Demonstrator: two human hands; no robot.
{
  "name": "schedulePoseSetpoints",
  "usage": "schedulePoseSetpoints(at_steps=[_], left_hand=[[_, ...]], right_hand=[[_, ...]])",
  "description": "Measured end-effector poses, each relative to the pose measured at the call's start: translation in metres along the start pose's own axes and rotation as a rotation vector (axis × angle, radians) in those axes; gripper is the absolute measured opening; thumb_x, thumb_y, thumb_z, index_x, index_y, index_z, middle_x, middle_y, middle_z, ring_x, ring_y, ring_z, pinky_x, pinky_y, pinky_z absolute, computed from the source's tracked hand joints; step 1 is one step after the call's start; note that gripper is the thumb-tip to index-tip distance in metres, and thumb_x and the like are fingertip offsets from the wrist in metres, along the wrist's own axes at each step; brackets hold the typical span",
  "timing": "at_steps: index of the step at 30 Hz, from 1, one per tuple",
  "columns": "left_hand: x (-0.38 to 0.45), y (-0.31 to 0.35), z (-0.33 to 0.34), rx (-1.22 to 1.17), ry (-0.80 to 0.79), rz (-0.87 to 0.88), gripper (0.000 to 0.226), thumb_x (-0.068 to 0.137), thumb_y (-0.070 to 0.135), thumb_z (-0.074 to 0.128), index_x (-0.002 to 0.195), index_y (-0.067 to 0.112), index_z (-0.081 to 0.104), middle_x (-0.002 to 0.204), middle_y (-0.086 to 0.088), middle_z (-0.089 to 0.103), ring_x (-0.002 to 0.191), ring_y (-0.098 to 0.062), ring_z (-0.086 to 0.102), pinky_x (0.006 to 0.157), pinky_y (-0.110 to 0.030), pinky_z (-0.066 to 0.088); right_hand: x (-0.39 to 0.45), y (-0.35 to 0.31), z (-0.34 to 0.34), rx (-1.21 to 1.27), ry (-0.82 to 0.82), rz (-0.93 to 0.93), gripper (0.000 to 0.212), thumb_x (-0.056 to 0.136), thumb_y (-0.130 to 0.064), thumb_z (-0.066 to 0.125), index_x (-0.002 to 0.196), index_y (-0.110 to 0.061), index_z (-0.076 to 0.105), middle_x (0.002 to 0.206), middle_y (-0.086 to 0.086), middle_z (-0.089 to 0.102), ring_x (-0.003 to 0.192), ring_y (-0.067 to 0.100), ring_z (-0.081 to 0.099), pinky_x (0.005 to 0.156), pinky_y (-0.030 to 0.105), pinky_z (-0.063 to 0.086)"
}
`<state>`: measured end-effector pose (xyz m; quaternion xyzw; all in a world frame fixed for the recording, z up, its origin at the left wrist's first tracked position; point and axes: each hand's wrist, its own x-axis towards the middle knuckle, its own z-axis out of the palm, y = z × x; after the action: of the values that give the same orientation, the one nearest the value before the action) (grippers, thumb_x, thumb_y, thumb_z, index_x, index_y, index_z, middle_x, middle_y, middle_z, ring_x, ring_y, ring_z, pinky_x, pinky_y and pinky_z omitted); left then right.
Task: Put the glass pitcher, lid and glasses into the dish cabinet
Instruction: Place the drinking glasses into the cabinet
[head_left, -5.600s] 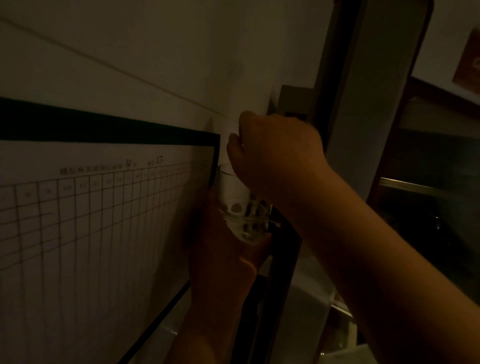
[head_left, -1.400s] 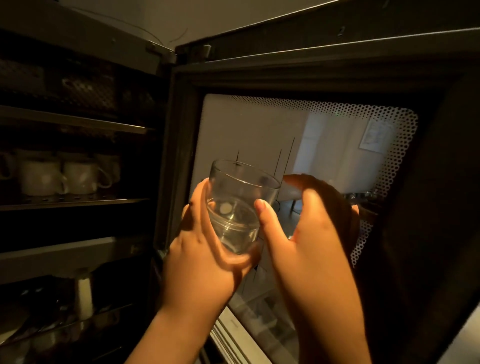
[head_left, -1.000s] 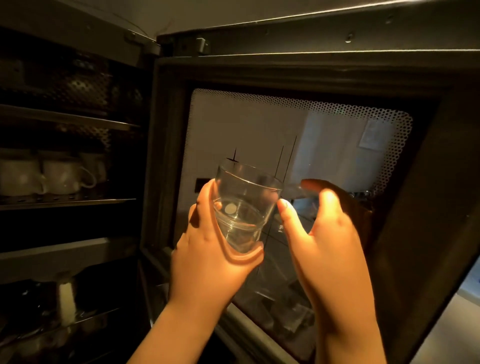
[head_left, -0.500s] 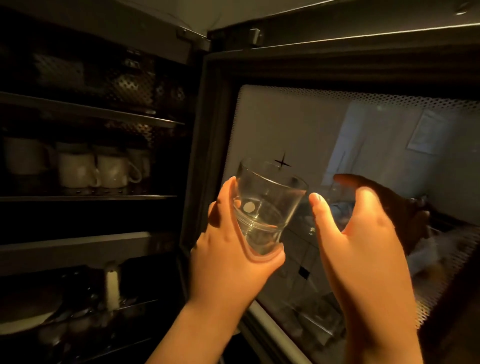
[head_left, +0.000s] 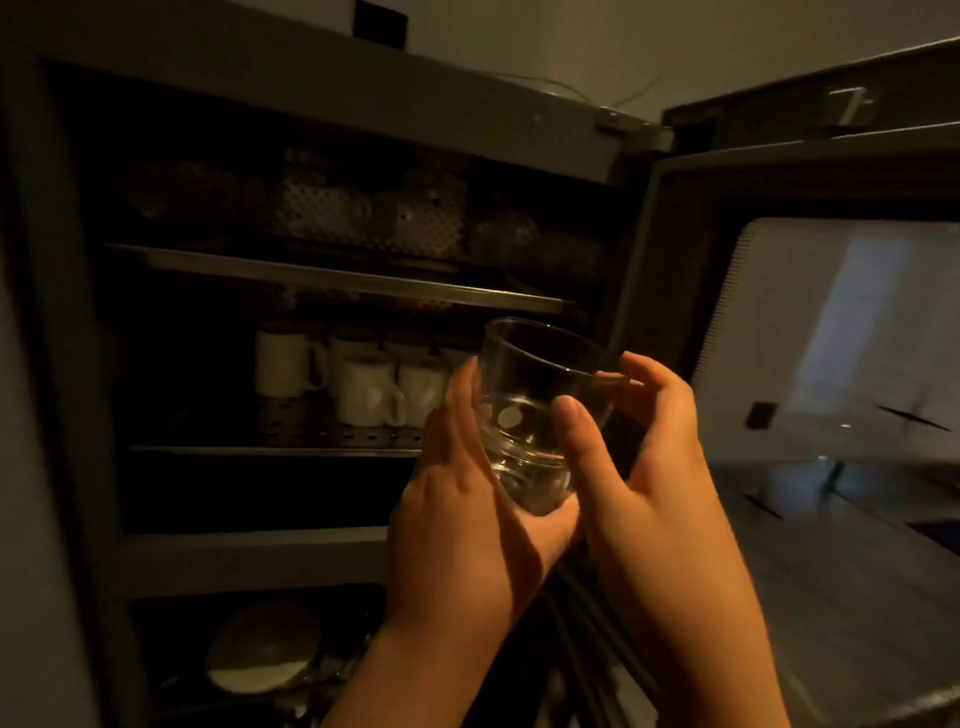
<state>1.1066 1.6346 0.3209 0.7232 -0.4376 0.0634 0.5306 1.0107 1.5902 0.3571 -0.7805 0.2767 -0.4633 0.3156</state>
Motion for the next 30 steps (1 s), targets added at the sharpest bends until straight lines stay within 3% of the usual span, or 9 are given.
schedulePoseSetpoints(at_steps=[3,6,9,14,17,22,26,28,30], left_hand=[[0.018,-0.021,-0.019,0.017,0.017,-0.013,0.099,0.054,0.069,0.046,0.133,0.05,-0.011,0.143,0.01,0.038,0.111,-0.012,0.056,0.082,-0.026,0.051],[0.032,-0.042,-0.034,0.024,0.026,0.007,0.105,0.054,0.065,0.051,0.139,0.046,-0.007,0.142,0.01,0.039,0.109,-0.011,0.057,0.08,-0.025,0.05],[0.044,-0.055,-0.041,0.023,0.032,0.0,0.106,0.056,0.06,0.052,0.142,0.043,-0.007,0.145,0.012,0.035,0.114,-0.011,0.054,0.079,-0.021,0.044],[0.06,-0.066,-0.04,-0.013,0.112,-0.002,0.085,0.067,0.055,0.041,0.145,0.042,0.01,0.139,0.011,0.044,0.111,-0.011,0.055,0.078,-0.023,0.044],[0.069,-0.067,-0.036,0.015,0.163,0.007,0.079,0.073,0.051,0.046,0.143,0.045,0.009,0.138,0.014,0.044,0.108,-0.008,0.055,0.079,-0.024,0.048],[0.083,-0.062,-0.032,0.061,0.232,0.03,0.077,0.083,0.042,0.057,0.143,0.045,0.009,0.135,0.016,0.046,0.106,-0.005,0.056,0.081,-0.028,0.051],[0.09,-0.058,-0.031,0.116,0.257,0.057,0.083,0.084,0.04,0.062,0.144,0.045,0.004,0.14,0.016,0.042,0.105,-0.001,0.053,0.075,-0.016,0.042],[0.093,-0.057,-0.033,0.116,0.275,0.071,0.08,0.084,0.041,0.061,0.145,0.042,0.009,0.134,0.016,0.048,0.097,0.002,0.053,0.071,-0.013,0.042],[0.095,-0.056,-0.035,0.083,0.297,0.068,0.076,0.083,0.044,0.059,0.146,0.037,0.016,0.127,0.013,0.055,0.093,0.002,0.055,0.071,-0.013,0.044]], right_hand=[[0.014,-0.002,0.039,0.06,-0.061,0.003,0.087,0.062,-0.076,0.038,0.14,-0.044,0.014,0.134,-0.022,0.04,0.117,-0.006,0.041,0.077,0.012,0.038],[0.026,-0.003,0.07,0.108,-0.088,-0.007,0.091,0.061,-0.079,0.039,0.141,-0.042,0.015,0.131,-0.024,0.041,0.116,-0.007,0.042,0.083,0.016,0.039],[0.036,-0.005,0.093,0.171,-0.113,-0.008,0.08,0.061,-0.076,0.044,0.132,-0.051,0.017,0.119,-0.031,0.044,0.104,-0.016,0.043,0.073,0.011,0.038],[0.053,-0.002,0.114,0.27,-0.183,-0.018,0.083,0.058,-0.074,0.06,0.128,-0.048,0.025,0.117,-0.025,0.053,0.105,-0.009,0.053,0.08,0.018,0.048],[0.066,0.003,0.119,0.325,-0.197,-0.035,0.083,0.058,-0.063,0.069,0.129,-0.044,0.03,0.113,-0.023,0.057,0.102,-0.005,0.058,0.085,0.027,0.052],[0.084,0.004,0.121,0.478,-0.193,-0.023,0.077,0.055,-0.051,0.077,0.123,-0.042,0.041,0.109,-0.019,0.062,0.098,-0.002,0.062,0.083,0.03,0.054],[0.091,0.004,0.125,0.58,-0.143,-0.056,0.084,0.05,-0.047,0.082,0.124,-0.034,0.045,0.107,-0.016,0.064,0.095,-0.001,0.064,0.077,0.026,0.055],[0.093,-0.003,0.123,0.63,-0.131,-0.086,0.079,0.057,-0.036,0.082,0.126,-0.033,0.045,0.113,-0.012,0.063,0.098,0.001,0.064,0.079,0.023,0.054],[0.095,-0.02,0.118,0.689,-0.228,-0.123,0.068,0.077,-0.014,0.072,0.133,-0.034,0.038,0.132,0.006,0.055,0.116,0.01,0.056,0.094,0.029,0.047]])
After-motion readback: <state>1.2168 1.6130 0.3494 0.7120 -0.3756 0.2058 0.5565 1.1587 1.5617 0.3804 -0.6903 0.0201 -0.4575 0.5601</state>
